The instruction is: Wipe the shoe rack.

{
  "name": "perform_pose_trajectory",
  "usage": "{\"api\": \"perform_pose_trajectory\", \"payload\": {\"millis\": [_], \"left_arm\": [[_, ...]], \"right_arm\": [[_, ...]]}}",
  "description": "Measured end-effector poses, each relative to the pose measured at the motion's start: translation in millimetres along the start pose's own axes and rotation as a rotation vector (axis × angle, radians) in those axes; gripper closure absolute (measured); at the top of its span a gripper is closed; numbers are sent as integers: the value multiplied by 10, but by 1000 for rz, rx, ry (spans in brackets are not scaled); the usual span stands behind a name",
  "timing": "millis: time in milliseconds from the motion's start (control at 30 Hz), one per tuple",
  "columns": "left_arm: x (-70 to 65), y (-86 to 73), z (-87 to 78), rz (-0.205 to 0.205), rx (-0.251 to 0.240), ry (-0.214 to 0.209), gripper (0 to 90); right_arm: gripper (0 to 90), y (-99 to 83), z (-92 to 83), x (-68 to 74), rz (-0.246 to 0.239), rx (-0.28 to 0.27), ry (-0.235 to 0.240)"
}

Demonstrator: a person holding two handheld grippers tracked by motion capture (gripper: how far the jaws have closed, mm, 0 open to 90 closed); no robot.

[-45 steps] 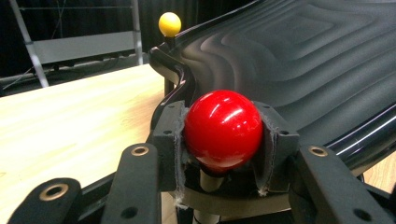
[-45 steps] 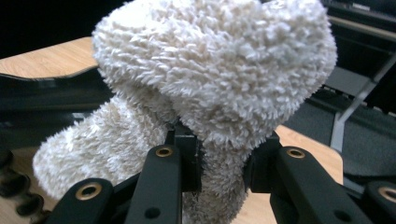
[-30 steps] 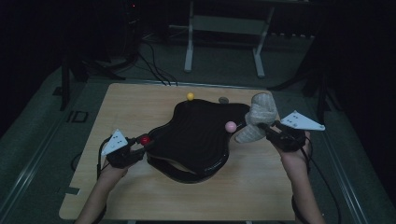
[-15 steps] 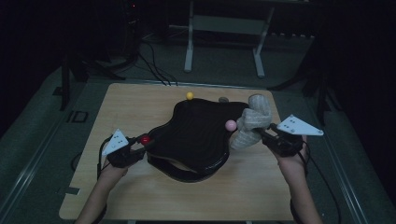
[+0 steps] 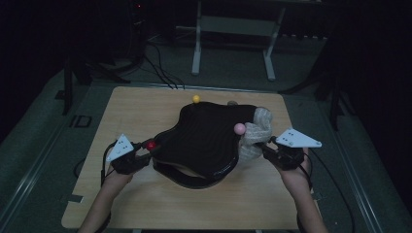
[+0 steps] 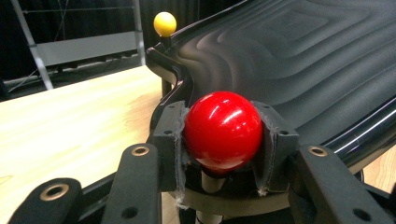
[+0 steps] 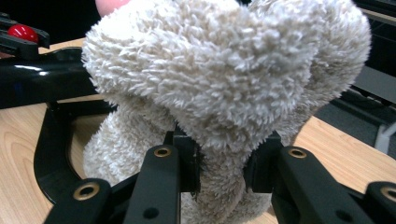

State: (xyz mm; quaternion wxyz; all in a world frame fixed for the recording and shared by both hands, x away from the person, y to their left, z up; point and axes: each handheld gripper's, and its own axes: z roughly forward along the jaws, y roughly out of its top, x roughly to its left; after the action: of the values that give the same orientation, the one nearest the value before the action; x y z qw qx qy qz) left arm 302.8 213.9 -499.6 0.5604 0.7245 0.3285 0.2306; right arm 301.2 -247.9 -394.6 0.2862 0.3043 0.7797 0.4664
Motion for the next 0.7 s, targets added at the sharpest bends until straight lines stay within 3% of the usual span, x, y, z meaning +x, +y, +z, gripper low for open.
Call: {"api": "perform_pose_trajectory", "payload": {"millis": [167, 300, 367, 567, 700], "left_arm": [[11, 2, 2, 4, 1, -6, 585], [13, 6, 2, 8, 4, -6, 585], [10, 10, 1, 14, 7, -2, 585], [12, 8, 2, 15, 5, -3, 586], [12, 8, 3, 15, 3, -4, 585]], "right_arm": [[705, 105, -101, -99, 17, -50, -41], [705, 48, 1, -129, 14, 5, -56], [705, 10, 11, -160, 35, 12, -62], [702, 149, -108, -239, 53, -54, -86], [702, 190, -70, -274, 43, -43, -94]]}}
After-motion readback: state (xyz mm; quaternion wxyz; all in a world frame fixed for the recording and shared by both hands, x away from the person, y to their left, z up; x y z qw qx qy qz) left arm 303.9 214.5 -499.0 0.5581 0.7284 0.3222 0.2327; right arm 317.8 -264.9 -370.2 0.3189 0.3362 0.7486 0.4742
